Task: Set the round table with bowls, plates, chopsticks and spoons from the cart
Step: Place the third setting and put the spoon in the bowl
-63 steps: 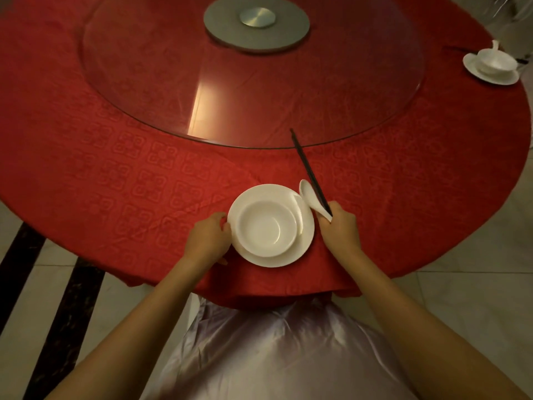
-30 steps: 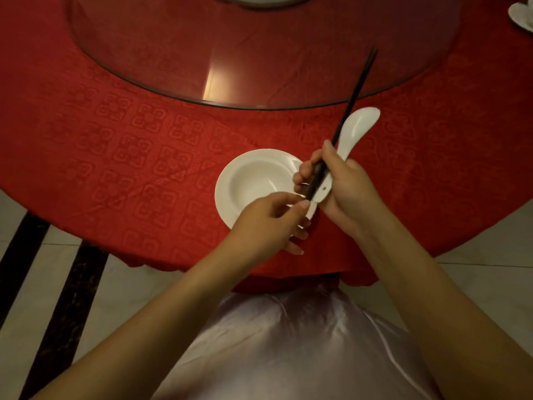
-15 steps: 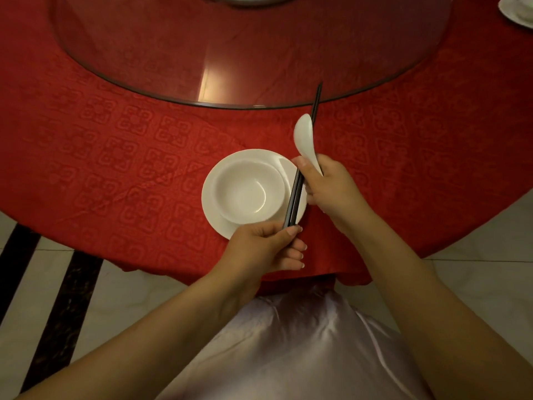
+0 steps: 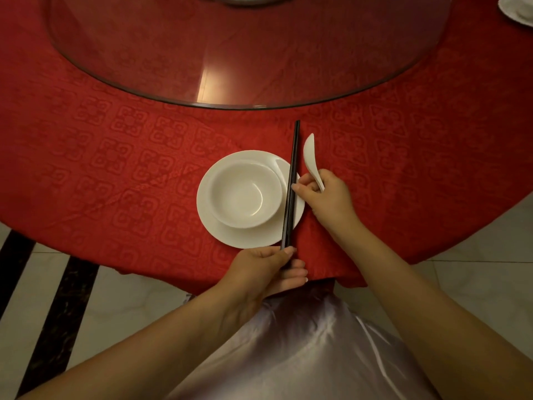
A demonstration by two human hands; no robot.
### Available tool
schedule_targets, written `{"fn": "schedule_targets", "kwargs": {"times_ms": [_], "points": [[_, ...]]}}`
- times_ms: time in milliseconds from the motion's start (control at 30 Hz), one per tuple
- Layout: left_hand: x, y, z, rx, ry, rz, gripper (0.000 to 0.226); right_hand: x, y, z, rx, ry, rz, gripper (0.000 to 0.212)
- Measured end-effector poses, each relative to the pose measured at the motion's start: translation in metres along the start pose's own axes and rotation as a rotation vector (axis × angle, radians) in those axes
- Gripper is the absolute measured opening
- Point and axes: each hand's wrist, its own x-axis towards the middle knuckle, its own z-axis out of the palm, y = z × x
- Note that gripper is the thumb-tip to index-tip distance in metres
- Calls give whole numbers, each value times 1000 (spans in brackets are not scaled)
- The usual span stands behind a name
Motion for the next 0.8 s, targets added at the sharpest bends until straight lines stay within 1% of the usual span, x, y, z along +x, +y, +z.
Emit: {"fn": "schedule_targets", "kwargs": {"times_ms": [267, 800], "points": [[7, 0, 0, 15, -23, -18, 24, 0, 3, 0, 12, -10, -1, 14], [6, 1, -2, 48, -32, -33, 22, -1, 4, 0, 16, -8, -34, 16]]}}
